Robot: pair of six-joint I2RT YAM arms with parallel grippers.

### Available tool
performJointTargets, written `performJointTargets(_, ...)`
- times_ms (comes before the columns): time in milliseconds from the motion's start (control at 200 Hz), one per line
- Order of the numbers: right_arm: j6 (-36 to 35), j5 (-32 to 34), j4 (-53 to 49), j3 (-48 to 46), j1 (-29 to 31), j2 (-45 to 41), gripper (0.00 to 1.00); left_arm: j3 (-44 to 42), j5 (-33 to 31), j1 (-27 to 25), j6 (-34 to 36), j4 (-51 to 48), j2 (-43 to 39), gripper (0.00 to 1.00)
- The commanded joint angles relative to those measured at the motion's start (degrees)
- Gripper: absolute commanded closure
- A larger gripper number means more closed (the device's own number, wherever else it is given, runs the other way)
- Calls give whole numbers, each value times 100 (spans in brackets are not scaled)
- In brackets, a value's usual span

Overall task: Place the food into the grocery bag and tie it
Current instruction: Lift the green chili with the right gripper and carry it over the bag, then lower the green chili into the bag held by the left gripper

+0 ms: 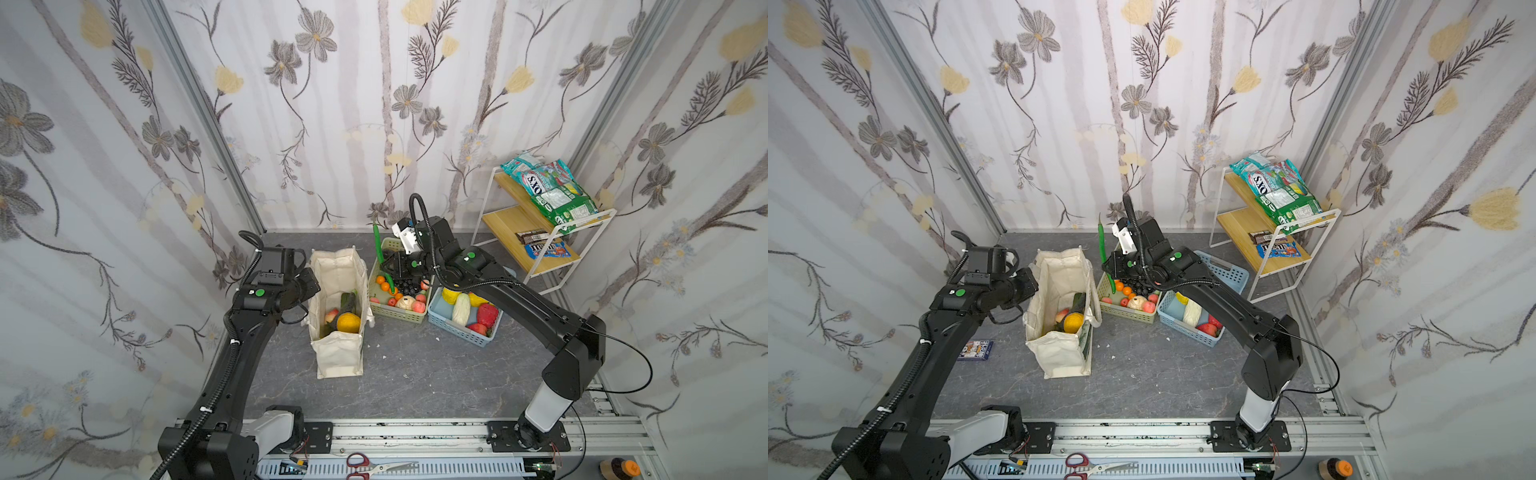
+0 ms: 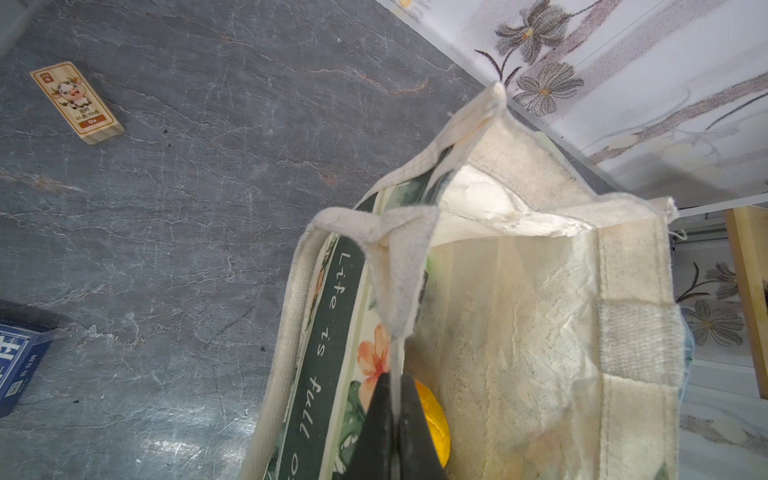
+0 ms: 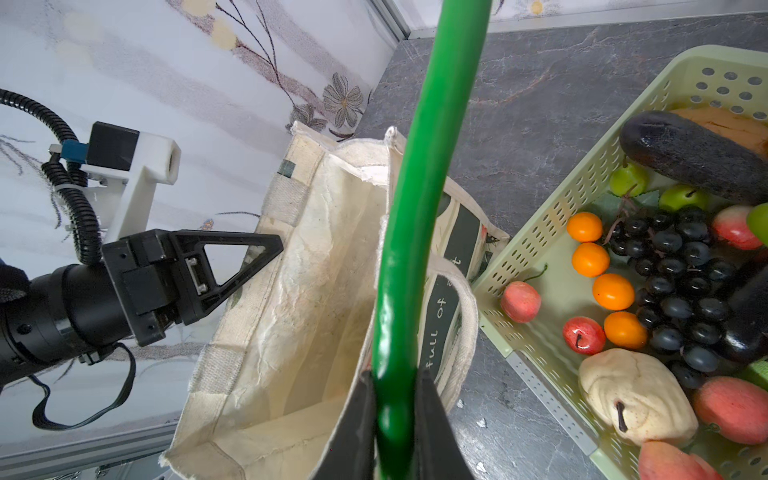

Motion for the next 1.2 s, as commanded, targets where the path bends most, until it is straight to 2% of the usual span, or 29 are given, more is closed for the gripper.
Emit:
performJointTargets(0,104,-64,288,46,53,-76,84,63,-84,-28,-45,121,-6,100)
performJointTargets(460,135,-213,221,342,453,38,84,211,-217,-117,-138,113,71,100)
performJointTargets(1194,11,-543,77,723,991,699,84,352,-234,-160,-106,99,170,100)
